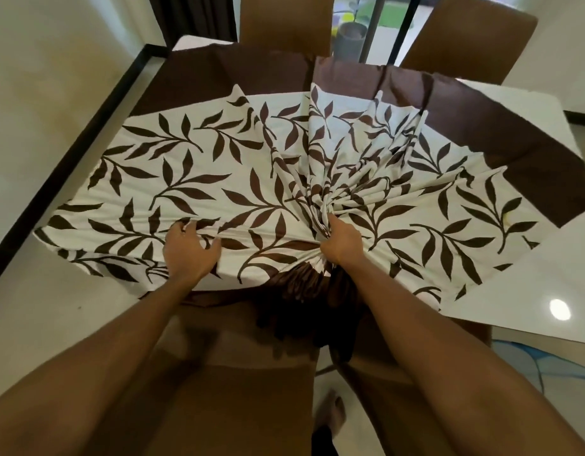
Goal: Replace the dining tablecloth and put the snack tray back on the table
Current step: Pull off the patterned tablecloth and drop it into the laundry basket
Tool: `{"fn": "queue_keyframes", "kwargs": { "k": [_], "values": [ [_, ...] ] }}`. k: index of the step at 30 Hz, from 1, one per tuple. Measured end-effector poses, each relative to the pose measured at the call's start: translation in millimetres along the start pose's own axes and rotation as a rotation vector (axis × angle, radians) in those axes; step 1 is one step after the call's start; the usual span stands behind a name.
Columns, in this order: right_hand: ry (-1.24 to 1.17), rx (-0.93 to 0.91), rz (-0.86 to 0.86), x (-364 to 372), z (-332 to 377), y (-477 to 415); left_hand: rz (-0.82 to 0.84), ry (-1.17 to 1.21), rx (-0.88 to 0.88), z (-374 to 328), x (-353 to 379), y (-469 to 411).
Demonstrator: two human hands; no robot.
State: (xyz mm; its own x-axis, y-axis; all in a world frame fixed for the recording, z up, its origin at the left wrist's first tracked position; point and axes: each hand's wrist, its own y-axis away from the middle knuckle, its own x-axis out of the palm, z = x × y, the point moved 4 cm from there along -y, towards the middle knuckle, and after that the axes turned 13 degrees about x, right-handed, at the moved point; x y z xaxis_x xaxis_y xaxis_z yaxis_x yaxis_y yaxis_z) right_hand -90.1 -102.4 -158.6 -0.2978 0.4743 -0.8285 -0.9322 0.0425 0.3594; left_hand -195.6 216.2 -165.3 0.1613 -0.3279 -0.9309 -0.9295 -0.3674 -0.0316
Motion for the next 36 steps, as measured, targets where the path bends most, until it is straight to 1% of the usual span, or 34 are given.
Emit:
{"fn": "queue_keyframes", "kwargs": {
  "k": [2, 4, 7, 11, 13, 15, 16, 19, 20, 22, 24, 28, 30, 34, 36],
  "values": [
    [-0.066, -0.009, -0.016, -0.1, -3.6, 4.4, -0.033, 0.065, -0.035, -18.2, 6.3, 3.5],
    [-0.145, -0.009, -0.027, 1.3, -6.6, 10.6, -0.062, 0.141, -0.105, -34.9, 9.4, 5.7],
    [-0.208, 0.011, -0.007, 0.2, -10.5, 12.9, -0.065, 0.217, -0.176, -45.8, 9.8, 4.6],
    [-0.224, 0.022, 0.017, -3.2, -11.0, 11.4, -0.116, 0.247, -0.141, -46.5, 9.1, 6.6],
    [-0.233, 0.01, 0.008, -4.3, -9.3, 12.2, -0.179, 0.33, -0.175, -36.2, 4.8, 1.8],
    [-0.239, 0.009, 0.01, -5.2, -8.8, 12.9, -0.188, 0.384, -0.226, -21.9, -1.0, -7.0],
    [-0.239, 0.009, 0.011, -5.4, -8.2, 12.5, -0.165, 0.346, -0.184, -16.2, -4.2, -12.5],
    [-0.246, 0.01, 0.015, -6.2, -11.6, 11.6, -0.07, 0.133, 0.092, -13.0, -4.5, -23.0],
    [-0.252, 0.007, 0.02, -6.0, -11.4, 11.6, -0.055, 0.095, 0.137, -11.8, -5.7, -25.7],
    [-0.268, 0.006, 0.031, -5.9, -14.0, 10.5, -0.054, 0.046, 0.169, -13.0, -6.2, -29.7],
    [-0.288, 0.0, 0.039, -5.9, -15.5, 10.0, -0.063, 0.05, 0.134, -17.0, -4.4, -32.9],
    [-0.344, -0.012, 0.042, -6.9, -16.3, 12.0, -0.125, 0.152, -0.102, -32.1, 3.6, -24.6],
    [-0.357, -0.014, 0.066, -7.6, -18.1, 12.7, -0.137, 0.2, -0.184, -38.7, 5.1, -18.6],
    [-0.334, -0.021, 0.094, -7.3, -21.7, 10.4, -0.128, 0.255, -0.25, -37.9, 0.9, -9.5],
    [-0.331, -0.041, 0.084, -7.1, -22.6, 10.5, -0.11, 0.261, -0.231, -34.5, -2.1, -3.8]
  ]
}}
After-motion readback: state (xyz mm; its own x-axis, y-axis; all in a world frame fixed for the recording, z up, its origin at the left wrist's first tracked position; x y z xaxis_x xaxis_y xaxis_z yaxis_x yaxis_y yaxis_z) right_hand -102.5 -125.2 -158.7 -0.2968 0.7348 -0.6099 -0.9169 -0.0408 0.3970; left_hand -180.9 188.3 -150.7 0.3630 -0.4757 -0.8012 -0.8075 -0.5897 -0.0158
